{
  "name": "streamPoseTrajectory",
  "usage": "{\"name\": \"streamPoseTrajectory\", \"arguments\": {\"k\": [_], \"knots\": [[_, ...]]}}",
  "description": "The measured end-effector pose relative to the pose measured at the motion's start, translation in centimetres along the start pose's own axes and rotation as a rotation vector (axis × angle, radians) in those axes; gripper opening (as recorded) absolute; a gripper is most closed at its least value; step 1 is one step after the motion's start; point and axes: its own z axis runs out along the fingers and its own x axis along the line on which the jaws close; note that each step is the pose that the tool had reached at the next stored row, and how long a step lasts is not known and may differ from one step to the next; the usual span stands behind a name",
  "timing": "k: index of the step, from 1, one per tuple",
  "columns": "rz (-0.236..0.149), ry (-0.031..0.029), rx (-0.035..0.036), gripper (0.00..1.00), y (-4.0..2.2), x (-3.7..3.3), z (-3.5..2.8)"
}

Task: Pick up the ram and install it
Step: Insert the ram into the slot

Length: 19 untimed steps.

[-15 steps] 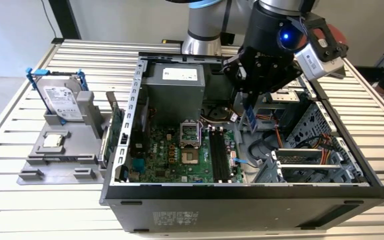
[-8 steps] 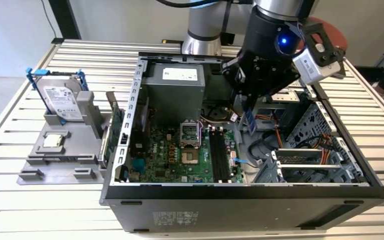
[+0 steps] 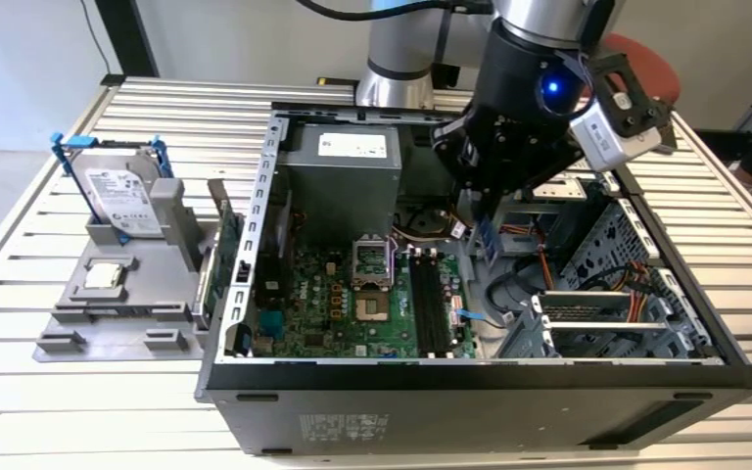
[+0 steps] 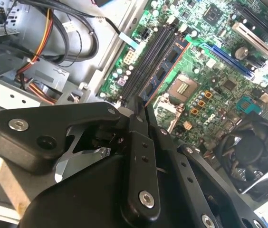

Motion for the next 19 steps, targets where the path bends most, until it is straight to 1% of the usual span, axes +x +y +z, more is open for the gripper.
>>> {"name": "streamPoseTrajectory", "arguments": {"k": [11, 19], "knots": [[0.007, 0.0169, 0.0005, 0.0, 0.03, 0.01, 1.02], [0.011, 0.0246, 0.0009, 0.0, 0.05, 0.01, 1.73]]}}
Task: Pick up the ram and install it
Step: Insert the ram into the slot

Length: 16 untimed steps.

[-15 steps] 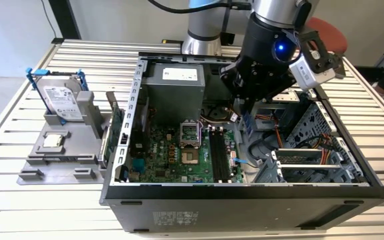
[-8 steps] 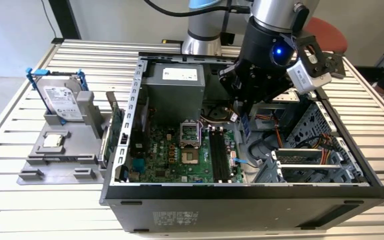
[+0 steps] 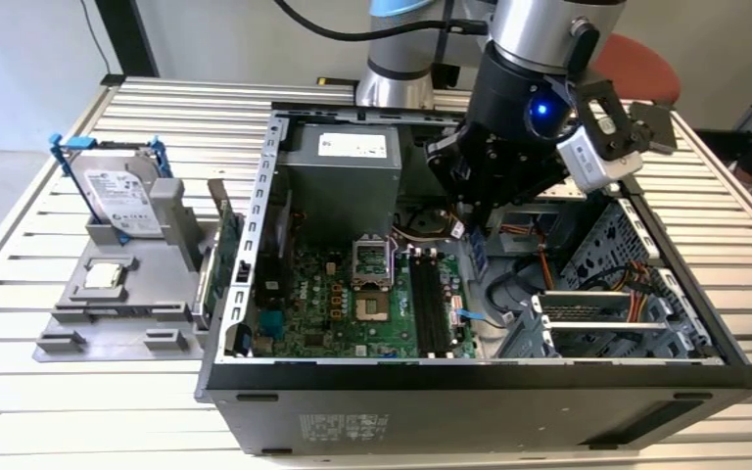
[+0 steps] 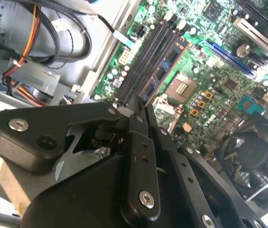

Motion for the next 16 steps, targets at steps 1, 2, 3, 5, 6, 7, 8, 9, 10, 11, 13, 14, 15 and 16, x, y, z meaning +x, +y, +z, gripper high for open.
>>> {"name": "streamPoseTrajectory", "arguments": {"k": [1, 2, 3, 5, 6, 7, 8, 9, 10, 11, 13, 14, 15, 16], "knots": [[0.0, 0.0012, -0.0004, 0.0, 0.0, 0.0, 0.1], [0.001, 0.0023, -0.0003, 0.0, 0.0, 0.0, 0.17], [0.001, 0.0031, -0.0001, 0.0, 0.01, -0.01, 0.25], [0.002, 0.0045, -0.0003, 0.0, 0.01, 0.0, 0.47], [0.002, 0.005, -0.0003, 0.0, 0.01, -0.01, 0.59], [0.002, 0.0055, 0.0, 0.0, 0.02, -0.01, 0.7], [0.002, 0.0057, 0.0, 0.0, 0.02, -0.01, 0.82], [0.002, 0.0059, -0.0003, 0.0, 0.02, -0.01, 0.93], [0.002, 0.0061, -0.0001, 0.0, 0.03, -0.02, 1.0], [0.002, 0.0062, 0.0, 0.0, 0.03, -0.02, 1.07], [0.002, 0.0064, -0.0001, 0.0, 0.03, -0.02, 1.2], [0.002, 0.0065, 0.0002, 0.0, 0.03, -0.02, 1.22], [0.002, 0.0067, 0.0003, 0.0, 0.03, -0.02, 1.23], [0.002, 0.0068, 0.0, 0.0, 0.03, -0.02, 1.25]]}}
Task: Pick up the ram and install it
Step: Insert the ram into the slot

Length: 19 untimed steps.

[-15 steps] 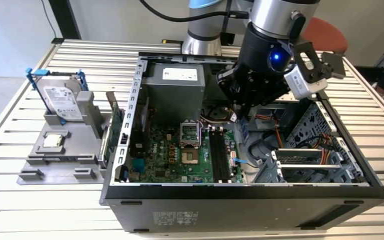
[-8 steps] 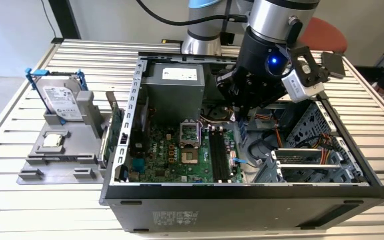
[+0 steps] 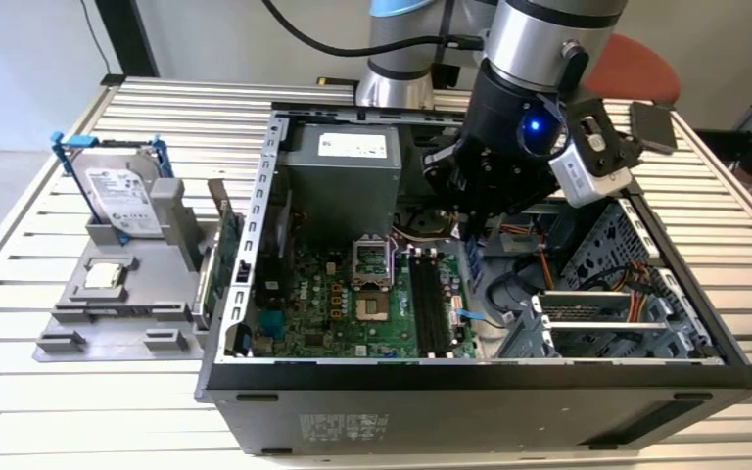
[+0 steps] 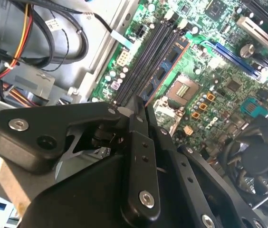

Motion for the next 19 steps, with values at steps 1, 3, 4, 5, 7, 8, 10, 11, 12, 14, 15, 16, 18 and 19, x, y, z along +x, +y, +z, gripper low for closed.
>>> {"name": "streamPoseTrajectory", "arguments": {"k": [1, 3, 4, 5, 7, 8, 10, 11, 12, 14, 15, 16, 18, 19], "knots": [[0.0, 0.0, 0.0, 0.0, 0.0, 0.0, 0.0], [0.0, 0.0, -0.0001, 0.0, 0.0, 0.0, 0.01], [0.0, 0.0, -0.0001, 0.0, 0.0, 0.0, 0.01], [0.0, 0.0, -0.0001, 0.0, 0.0, 0.0, 0.01], [0.0, 0.0, -0.0003, 0.0, 0.01, 0.0, 0.04], [0.0, 0.0, -0.0005, 0.0, 0.01, 0.0, 0.09], [0.0, 0.0005, 0.0, 0.0, 0.03, -0.02, 0.88], [0.0, 0.0009, 0.0, 0.0, 0.03, -0.02, 0.92], [0.0, 0.0015, -0.0001, 0.0, 0.03, -0.03, 0.97], [0.0, 0.003, -0.0001, 0.0, 0.03, -0.03, 1.06], [0.0, 0.0038, 0.0, 0.0, 0.03, -0.03, 1.11], [0.0, 0.0044, 0.0003, 0.0, 0.03, -0.03, 1.14], [0.0, 0.0055, 0.0001, 0.0, 0.03, -0.03, 1.23], [0.0, 0.0059, 0.0001, 0.0, 0.04, -0.04, 1.27]]}}
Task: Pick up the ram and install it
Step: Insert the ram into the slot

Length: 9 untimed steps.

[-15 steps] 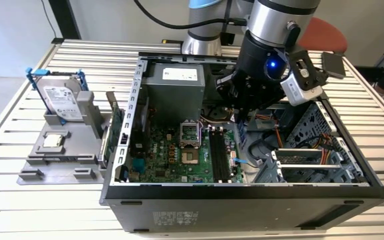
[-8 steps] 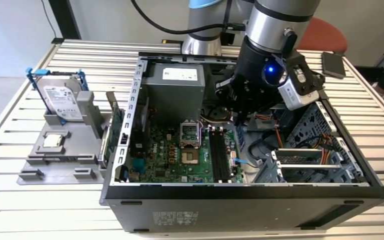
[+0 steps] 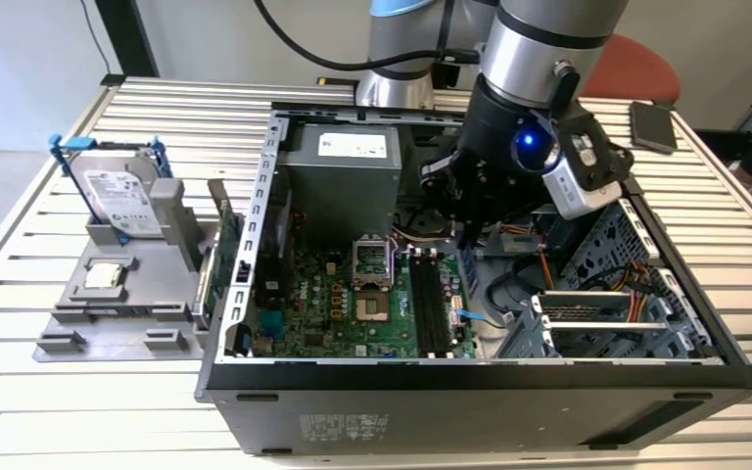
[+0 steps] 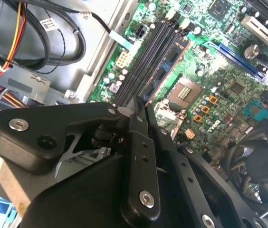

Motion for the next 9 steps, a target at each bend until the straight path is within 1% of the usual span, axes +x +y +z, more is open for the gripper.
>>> {"name": "streamPoseTrajectory", "arguments": {"k": [9], "knots": [[0.0, 0.0007, -0.0002, 0.0, 0.01, -0.01, 0.22]]}}
